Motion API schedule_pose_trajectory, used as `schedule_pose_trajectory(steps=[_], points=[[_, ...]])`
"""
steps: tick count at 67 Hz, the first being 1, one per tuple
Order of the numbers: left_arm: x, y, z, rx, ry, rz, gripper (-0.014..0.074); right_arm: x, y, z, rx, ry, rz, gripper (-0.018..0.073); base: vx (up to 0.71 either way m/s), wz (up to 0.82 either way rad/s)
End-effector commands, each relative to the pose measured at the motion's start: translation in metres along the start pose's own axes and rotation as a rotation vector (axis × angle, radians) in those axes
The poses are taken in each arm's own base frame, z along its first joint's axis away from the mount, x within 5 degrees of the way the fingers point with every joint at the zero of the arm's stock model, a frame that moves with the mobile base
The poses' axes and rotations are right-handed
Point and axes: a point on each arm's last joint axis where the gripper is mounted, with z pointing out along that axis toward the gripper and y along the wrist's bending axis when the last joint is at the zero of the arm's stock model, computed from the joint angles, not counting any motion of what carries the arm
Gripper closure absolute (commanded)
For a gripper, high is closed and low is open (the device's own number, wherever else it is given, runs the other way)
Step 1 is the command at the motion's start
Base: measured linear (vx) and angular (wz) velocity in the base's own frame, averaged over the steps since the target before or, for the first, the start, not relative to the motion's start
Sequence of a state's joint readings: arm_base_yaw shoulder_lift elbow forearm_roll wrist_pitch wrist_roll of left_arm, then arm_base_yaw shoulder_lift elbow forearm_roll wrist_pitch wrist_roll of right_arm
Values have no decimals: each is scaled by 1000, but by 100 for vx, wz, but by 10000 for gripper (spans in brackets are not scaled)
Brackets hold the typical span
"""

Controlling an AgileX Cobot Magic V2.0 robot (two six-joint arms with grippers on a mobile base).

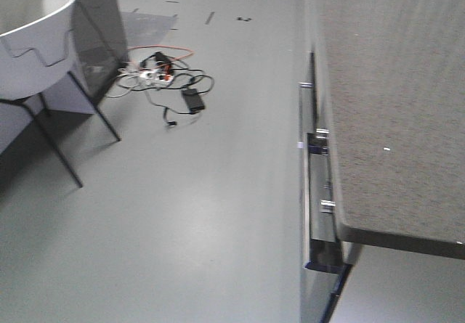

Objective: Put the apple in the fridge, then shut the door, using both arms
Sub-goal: 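Turn the base away from the counter holding the apple in the right gripper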

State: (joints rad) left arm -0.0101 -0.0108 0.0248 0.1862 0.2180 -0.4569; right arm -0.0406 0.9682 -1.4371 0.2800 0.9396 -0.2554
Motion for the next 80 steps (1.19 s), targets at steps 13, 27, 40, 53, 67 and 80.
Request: schedule_pose_trajectory(steps=[13, 27, 40, 53, 67, 80], points=[[-13, -5, -3, 41, -99, -7, 603, -14, 1, -10, 14, -119, -5, 356, -6, 54], [-13, -5, -3, 41, -99, -7, 603, -14, 1, -10, 14, -119, -5, 356, -6, 55], [-13, -5, -3, 41, -99, -7, 603, -14, 1, -10, 14, -119, -5, 356, -6, 49], [-13, -5, -3, 41, -99, -7, 603, -14, 1, -10, 14, -119, -5, 356, -4, 41], [-13, -5, -3, 41, -99, -7, 603, -14, 1, -10, 14, -119, -5, 356, -2, 32], [-13, -5, -3, 41, -99, -7, 603, -14, 1, -10, 14, -119, -5, 356, 0, 28]])
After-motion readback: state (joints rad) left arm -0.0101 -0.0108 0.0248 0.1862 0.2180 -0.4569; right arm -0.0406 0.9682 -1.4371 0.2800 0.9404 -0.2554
